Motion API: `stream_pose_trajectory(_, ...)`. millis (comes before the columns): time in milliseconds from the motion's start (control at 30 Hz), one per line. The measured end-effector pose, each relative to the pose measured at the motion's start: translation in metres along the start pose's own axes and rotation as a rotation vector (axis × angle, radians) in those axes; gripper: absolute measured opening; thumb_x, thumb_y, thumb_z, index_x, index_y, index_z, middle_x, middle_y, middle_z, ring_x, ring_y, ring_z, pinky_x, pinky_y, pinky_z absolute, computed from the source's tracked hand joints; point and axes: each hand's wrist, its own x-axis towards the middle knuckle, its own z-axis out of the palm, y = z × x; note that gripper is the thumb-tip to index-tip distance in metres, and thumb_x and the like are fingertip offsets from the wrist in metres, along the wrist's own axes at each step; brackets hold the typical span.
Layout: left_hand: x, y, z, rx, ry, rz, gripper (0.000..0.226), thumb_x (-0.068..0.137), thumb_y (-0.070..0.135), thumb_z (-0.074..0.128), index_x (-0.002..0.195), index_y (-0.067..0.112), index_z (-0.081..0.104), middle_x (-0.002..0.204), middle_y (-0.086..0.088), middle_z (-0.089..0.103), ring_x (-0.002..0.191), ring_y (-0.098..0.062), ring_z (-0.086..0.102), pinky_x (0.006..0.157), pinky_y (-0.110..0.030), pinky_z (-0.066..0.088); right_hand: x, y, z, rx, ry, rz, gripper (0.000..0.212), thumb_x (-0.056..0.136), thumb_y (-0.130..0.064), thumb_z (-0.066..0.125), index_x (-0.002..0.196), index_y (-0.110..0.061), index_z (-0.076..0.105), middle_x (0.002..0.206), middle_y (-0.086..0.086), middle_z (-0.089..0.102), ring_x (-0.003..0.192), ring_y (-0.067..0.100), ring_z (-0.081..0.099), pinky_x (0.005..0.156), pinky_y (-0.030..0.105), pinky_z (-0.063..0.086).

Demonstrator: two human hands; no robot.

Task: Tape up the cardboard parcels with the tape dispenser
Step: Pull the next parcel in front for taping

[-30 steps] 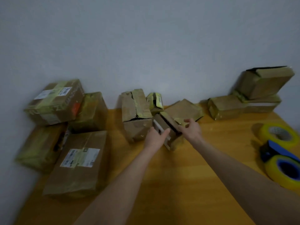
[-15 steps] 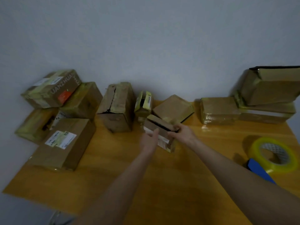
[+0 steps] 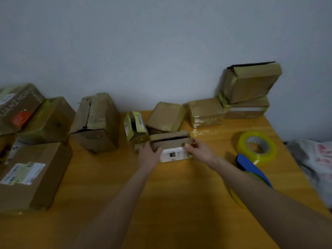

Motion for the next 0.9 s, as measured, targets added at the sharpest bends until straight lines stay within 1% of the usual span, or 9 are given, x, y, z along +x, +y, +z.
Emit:
stream_pose_trajectory(100,-0.02,0.009,0.019,-0.026,-0.016,0.052,0.049,0.088,0.038,0.059,0.13,0.015,0.05,0.131,-0.007,0.043,0.107,-0.022,0.05,0.083,-0.028,0.039,-0.016,0.017,-0.017,-0.139,0.094,0.044,0.053,0.096,-0.044,0.051,0.139,-0.012,0.047,0.131,0.009,0.059,0.115,0.025,0.057,0.098,0.043,0.048)
stream_pose_trajectory(233,-0.045,0.012,0.039,-0.061,-0.118,0.108,0.041,0.082,0.043,0.066,0.11,0.017,0.049,0.11,0.003,0.051,0.092,-0.012,0.05,0.073,-0.025,0.04,-0.035,0.038,-0.044,-0.277,0.154,0.114,0.079,0.088,-0.057,0.058,0.15,-0.019,0.029,0.132,0.008,0.057,0.117,0.027,0.055,0.093,0.04,0.05)
stream_pose_trajectory(367,-0.051,0.014,0.033,0.071,-0.079,0.21,0.027,0.091,0.038,0.057,0.103,0.014,0.059,0.108,0.004,0.053,0.09,-0.011,0.051,0.075,-0.024,0.04,-0.038,0.041,-0.05,-0.414,0.173,0.084,0.105,0.076,-0.058,0.072,0.154,-0.033,0.007,0.149,0.012,0.034,0.126,0.032,0.046,0.085,0.037,0.05)
stream_pose_trajectory(433,-0.054,0.017,0.025,0.199,0.068,0.326,0.016,0.094,0.025,0.052,0.101,0.013,0.061,0.109,-0.001,0.054,0.086,-0.013,0.052,0.071,-0.024,0.042,-0.035,0.033,-0.047,-0.634,0.172,-0.019,0.113,0.068,-0.063,0.075,0.152,-0.04,0.003,0.154,0.007,0.021,0.135,0.034,0.033,0.097,0.042,0.043)
stream_pose_trajectory(500,-0.059,0.017,0.018,0.332,0.232,0.456,0.019,0.088,0.013,0.058,0.107,0.011,0.058,0.111,-0.006,0.052,0.092,-0.019,0.054,0.071,-0.027,0.049,-0.03,0.025,-0.042,-0.831,0.108,-0.152,0.117,0.063,-0.066,0.076,0.151,-0.042,0.003,0.16,0.0,0.007,0.144,0.034,0.014,0.111,0.05,0.029)
stream_pose_trajectory(567,-0.058,0.016,0.011,0.48,0.352,0.508,0.04,0.082,0.01,0.064,0.121,0.008,0.056,0.12,-0.013,0.051,0.11,-0.028,0.052,0.086,-0.035,0.049,-0.026,0.02,-0.035,-0.927,-0.008,-0.208,0.115,0.065,-0.064,0.076,0.151,-0.043,0.003,0.162,-0.004,-0.002,0.147,0.034,0.001,0.116,0.054,0.017)
stream_pose_trajectory(667,-0.05,0.015,0.004,0.728,0.216,0.414,0.066,0.091,0.018,0.058,0.149,0.024,0.026,0.154,-0.01,0.024,0.142,-0.029,0.023,0.11,-0.041,0.032,-0.022,0.022,-0.024,-1.053,-0.086,-0.207,0.107,0.071,-0.059,0.074,0.151,-0.043,0.005,0.161,-0.002,0.007,0.145,0.037,0.007,0.112,0.056,0.022)
stream_pose_trajectory(767,-0.037,0.011,0.004,0.81,0.056,0.346,0.069,0.094,0.01,0.054,0.149,0.037,0.021,0.159,-0.001,0.011,0.147,-0.023,0.01,0.096,-0.039,0.048,-0.02,0.025,-0.019,-1.11,-0.033,-0.218,0.102,0.072,-0.055,0.074,0.15,-0.043,0.009,0.151,0.0,0.024,0.138,0.035,0.02,0.104,0.052,0.033)
stream_pose_trajectory(900,-0.013,-0.005,-0.015,0.771,0.125,0.311,0.066,0.093,0.002,0.05,0.146,0.036,0.031,0.158,-0.002,0.019,0.146,-0.022,0.013,0.091,-0.037,0.05,-0.015,0.029,-0.029,-1.077,0.017,-0.167,0.101,0.07,-0.053,0.077,0.148,-0.045,0.013,0.146,-0.001,0.03,0.133,0.032,0.027,0.098,0.048,0.038)
